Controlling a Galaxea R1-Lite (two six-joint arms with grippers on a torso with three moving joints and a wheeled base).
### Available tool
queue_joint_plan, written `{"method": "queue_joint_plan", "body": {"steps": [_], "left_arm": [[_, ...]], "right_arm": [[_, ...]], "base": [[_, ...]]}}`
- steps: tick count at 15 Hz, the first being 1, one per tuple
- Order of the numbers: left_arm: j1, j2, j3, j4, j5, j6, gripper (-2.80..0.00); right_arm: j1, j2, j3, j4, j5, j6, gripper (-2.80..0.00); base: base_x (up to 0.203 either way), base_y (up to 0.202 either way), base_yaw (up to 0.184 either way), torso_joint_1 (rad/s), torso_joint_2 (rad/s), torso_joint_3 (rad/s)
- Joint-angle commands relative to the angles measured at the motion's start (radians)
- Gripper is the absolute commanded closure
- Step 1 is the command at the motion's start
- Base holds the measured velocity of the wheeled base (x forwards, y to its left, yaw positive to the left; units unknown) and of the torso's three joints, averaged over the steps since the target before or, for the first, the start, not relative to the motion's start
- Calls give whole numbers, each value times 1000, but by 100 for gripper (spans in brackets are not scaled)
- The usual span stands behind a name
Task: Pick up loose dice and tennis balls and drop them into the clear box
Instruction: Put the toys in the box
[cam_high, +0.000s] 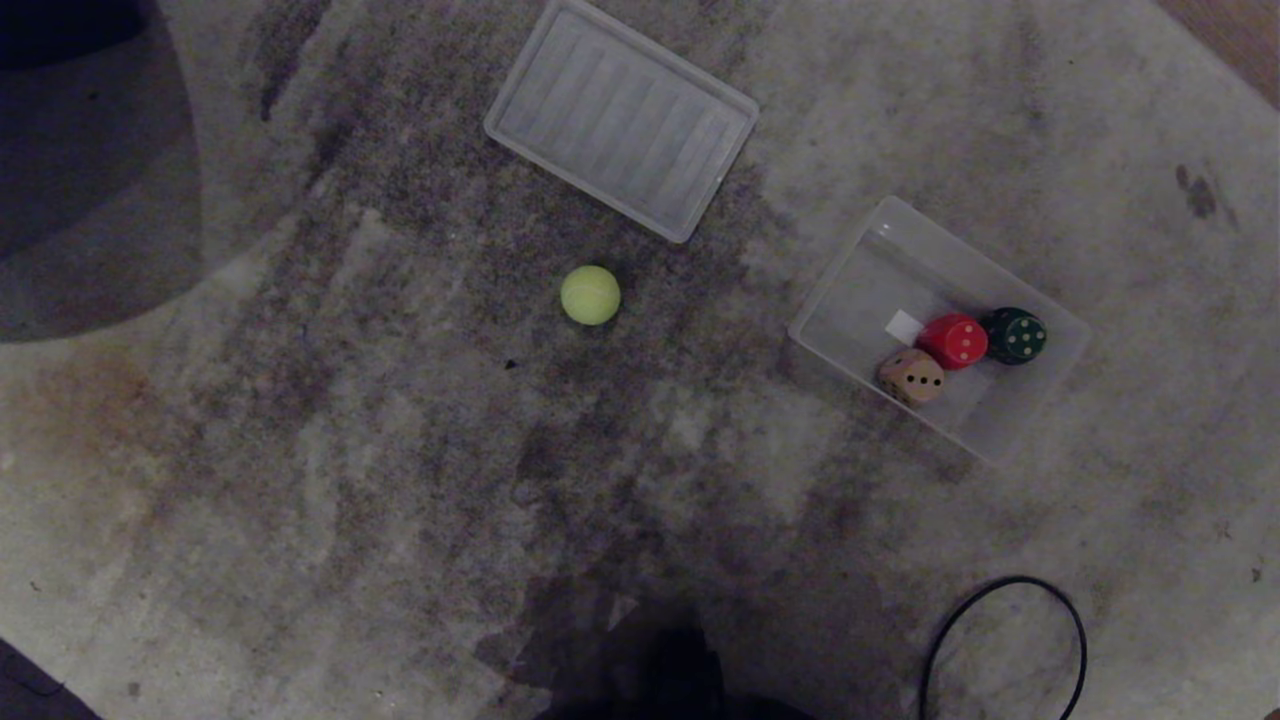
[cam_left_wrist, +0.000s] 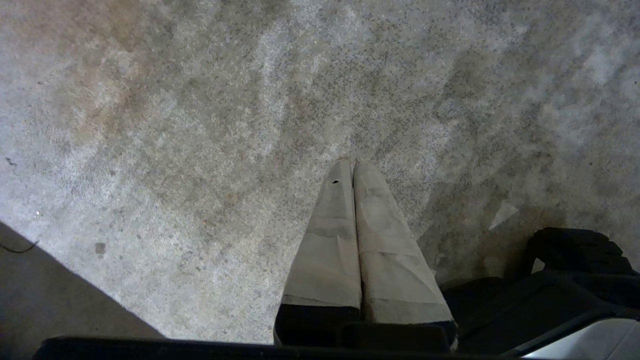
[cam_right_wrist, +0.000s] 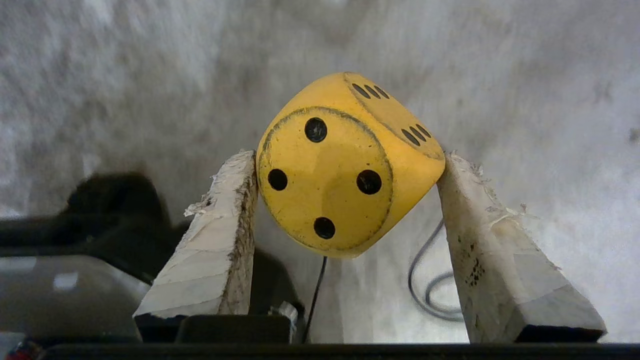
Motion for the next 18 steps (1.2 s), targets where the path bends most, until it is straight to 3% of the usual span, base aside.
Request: {"method": "queue_joint_plan", "body": {"steps": [1, 6, 12, 18], "left_arm": [[0, 2, 2, 0, 0, 0, 0], [0, 2, 2, 0, 0, -1, 0], [0, 2, 2, 0, 0, 0, 0], [0, 2, 2, 0, 0, 0, 0]], "right_arm": [[-1, 103, -83, 1, -1, 5, 0], [-2, 607, -254, -71, 4, 134, 0], [68, 1331, -383, -587, 5, 261, 0], [163, 1827, -805, -959, 24, 402, 0]], "base": [[0, 0, 0, 0, 0, 0], [0, 0, 0, 0, 0, 0], [0, 0, 0, 0, 0, 0], [0, 0, 0, 0, 0, 0]]}}
